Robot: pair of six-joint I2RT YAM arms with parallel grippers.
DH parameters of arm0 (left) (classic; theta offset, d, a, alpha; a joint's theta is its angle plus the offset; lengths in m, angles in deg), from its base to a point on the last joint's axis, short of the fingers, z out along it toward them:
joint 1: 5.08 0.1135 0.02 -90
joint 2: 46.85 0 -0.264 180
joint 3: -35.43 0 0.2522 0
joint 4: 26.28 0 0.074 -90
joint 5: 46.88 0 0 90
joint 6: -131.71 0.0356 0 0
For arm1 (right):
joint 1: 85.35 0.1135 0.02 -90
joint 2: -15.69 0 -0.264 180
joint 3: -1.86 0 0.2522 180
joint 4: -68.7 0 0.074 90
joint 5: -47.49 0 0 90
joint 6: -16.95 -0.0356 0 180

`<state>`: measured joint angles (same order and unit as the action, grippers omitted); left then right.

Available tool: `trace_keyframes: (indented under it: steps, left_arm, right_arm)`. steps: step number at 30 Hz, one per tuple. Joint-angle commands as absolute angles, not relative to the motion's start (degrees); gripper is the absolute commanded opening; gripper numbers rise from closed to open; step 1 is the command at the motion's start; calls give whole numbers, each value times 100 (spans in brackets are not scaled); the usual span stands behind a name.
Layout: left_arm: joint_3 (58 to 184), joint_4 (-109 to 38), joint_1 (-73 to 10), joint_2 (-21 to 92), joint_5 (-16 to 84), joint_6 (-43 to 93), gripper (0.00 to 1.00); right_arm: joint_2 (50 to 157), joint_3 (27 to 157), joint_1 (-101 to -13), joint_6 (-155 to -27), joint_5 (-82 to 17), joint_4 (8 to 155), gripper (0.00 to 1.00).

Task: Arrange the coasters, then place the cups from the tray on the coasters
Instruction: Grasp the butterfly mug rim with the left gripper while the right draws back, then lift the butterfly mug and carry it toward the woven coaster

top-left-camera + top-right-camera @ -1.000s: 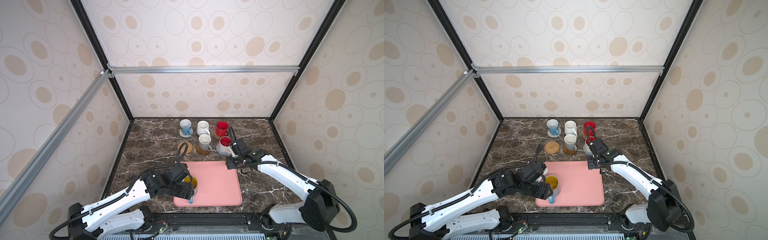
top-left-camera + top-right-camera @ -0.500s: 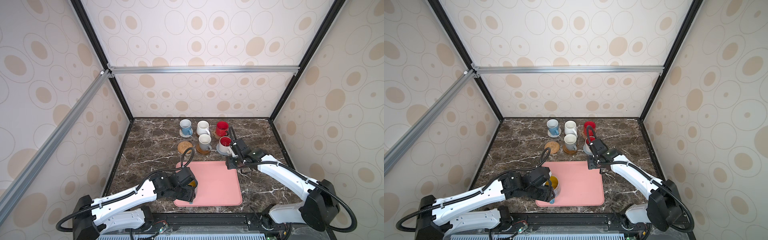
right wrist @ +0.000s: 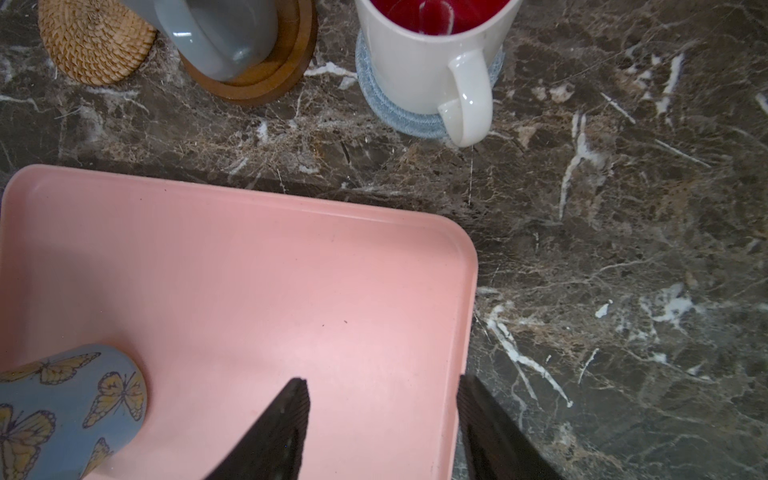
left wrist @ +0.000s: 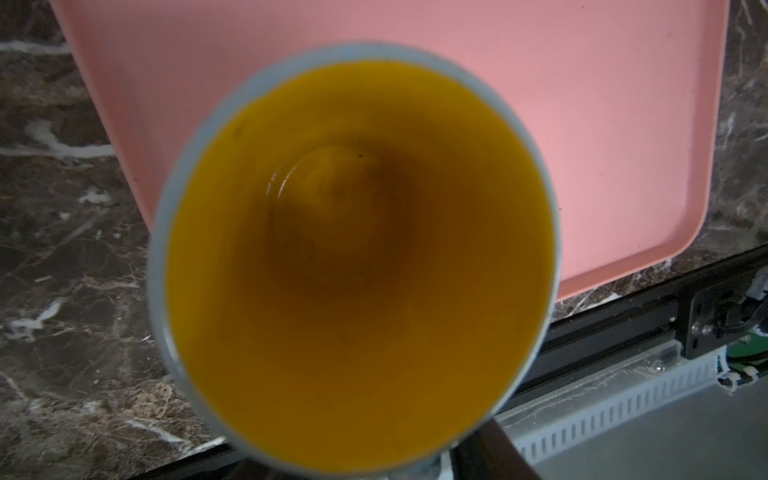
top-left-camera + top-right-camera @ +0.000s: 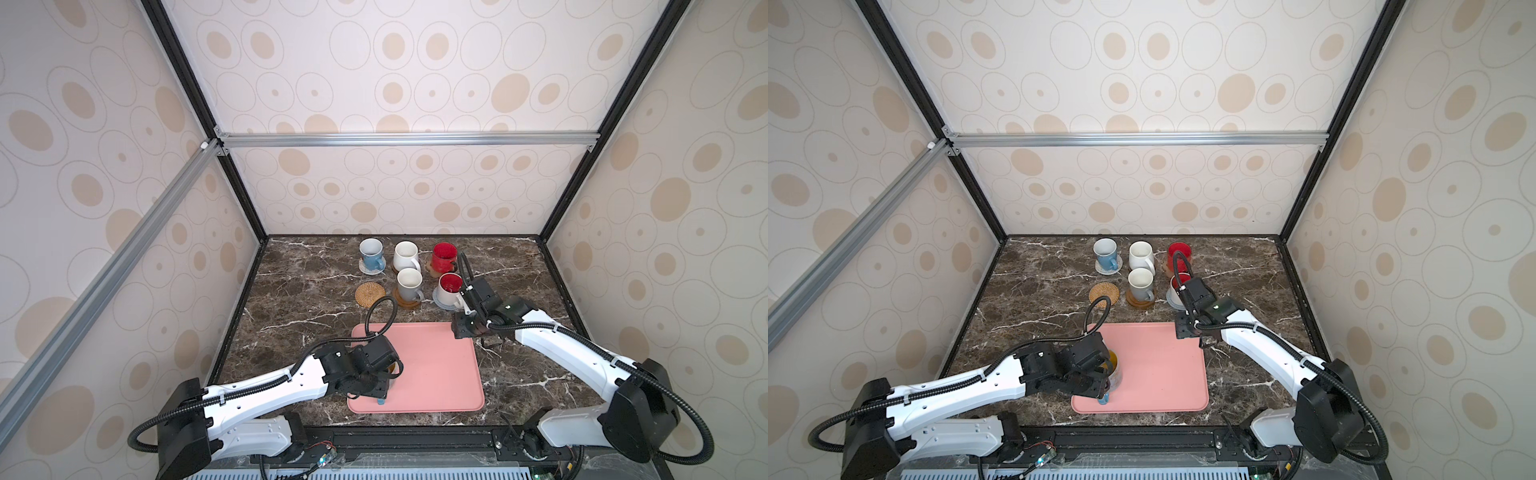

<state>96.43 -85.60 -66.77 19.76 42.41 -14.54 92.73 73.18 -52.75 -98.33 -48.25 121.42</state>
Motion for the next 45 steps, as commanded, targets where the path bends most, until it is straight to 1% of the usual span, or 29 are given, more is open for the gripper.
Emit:
trace_keyframes:
  steps: [1, 8, 25, 30, 36, 45]
  left_arm:
    - [9788, -8591, -6721, 2028, 4821, -1703, 45]
    - [9715, -8562, -6721, 2034, 5340, -1896, 37]
    - [9500, -7900, -6720, 2318, 5637, -1862, 31]
    - [9474, -7898, -6706, 2377, 5855, -1989, 25]
    - [9400, -7879, -6680, 2429, 6023, -2190, 23]
    - [9417, -7720, -6640, 2473, 6172, -2328, 16]
  right_arm:
    - [9232, 7292, -5305, -9898, -4753, 12149, 61]
    - [9290, 7342, -5308, -9883, -4717, 12132, 61]
    - [9251, 7243, -5305, -9960, -4686, 12095, 61]
    - [9242, 7235, -5308, -9977, -4691, 12100, 61]
    - [9233, 7224, -5309, -9986, -4682, 12100, 61]
    - [9208, 7197, -5307, -9977, -4691, 12107, 61]
